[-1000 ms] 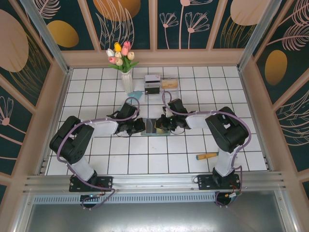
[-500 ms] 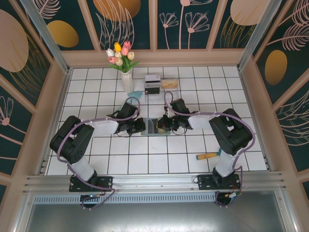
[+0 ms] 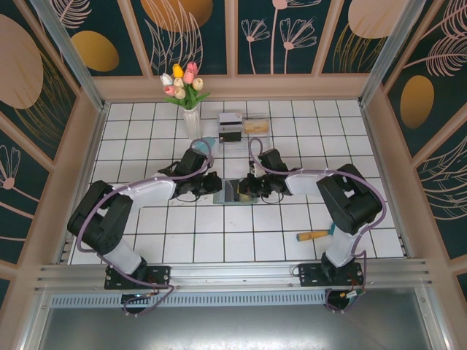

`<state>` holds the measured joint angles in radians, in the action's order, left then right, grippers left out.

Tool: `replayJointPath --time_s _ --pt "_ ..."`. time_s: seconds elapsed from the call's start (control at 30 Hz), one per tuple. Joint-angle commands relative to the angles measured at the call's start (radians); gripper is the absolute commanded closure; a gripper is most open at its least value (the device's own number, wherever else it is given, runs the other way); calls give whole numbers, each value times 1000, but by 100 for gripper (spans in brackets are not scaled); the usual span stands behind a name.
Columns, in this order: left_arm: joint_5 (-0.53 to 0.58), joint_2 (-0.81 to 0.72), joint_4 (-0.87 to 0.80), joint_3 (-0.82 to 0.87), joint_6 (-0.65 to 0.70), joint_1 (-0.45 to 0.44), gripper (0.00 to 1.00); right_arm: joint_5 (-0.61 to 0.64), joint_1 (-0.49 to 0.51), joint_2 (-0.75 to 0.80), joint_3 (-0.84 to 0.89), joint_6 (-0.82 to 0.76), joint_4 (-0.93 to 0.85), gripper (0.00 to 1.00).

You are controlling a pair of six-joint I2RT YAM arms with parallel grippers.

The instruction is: Take the credit cards out of the card holder

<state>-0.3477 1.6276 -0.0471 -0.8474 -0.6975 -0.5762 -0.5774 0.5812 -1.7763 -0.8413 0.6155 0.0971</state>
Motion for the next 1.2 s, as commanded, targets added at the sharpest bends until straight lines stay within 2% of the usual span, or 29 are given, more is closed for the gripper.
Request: replayJointPath --time_s 0.0,0.13,0.23,0.6,0.73,0.87,1.0,1.17 --pt "-73 47 52 -31 -11 -16 93 -9 -9 13 8 0 -9 89" --pt "-32 134 29 -55 -7 -22 100 -17 -11 7 1 3 -3 87" --pt "10 166 2 -51 10 -23 100 -27 -11 5 3 9 7 86" --pt "41 169 -28 -10 26 -22 100 -68 -10 -20 12 41 86 81" --pt "45 169 -31 -7 28 -23 100 -65 -10 -34 -2 43 85 82" --pt "61 166 -39 -7 26 -23 98 -42 -12 -40 -6 38 62 87" --pt "97 157 -64 -6 31 -22 96 -18 -23 -11 8 18 26 92" --pt "107 160 -74 -2 45 -23 96 -43 -64 36 47 -10 0 92"
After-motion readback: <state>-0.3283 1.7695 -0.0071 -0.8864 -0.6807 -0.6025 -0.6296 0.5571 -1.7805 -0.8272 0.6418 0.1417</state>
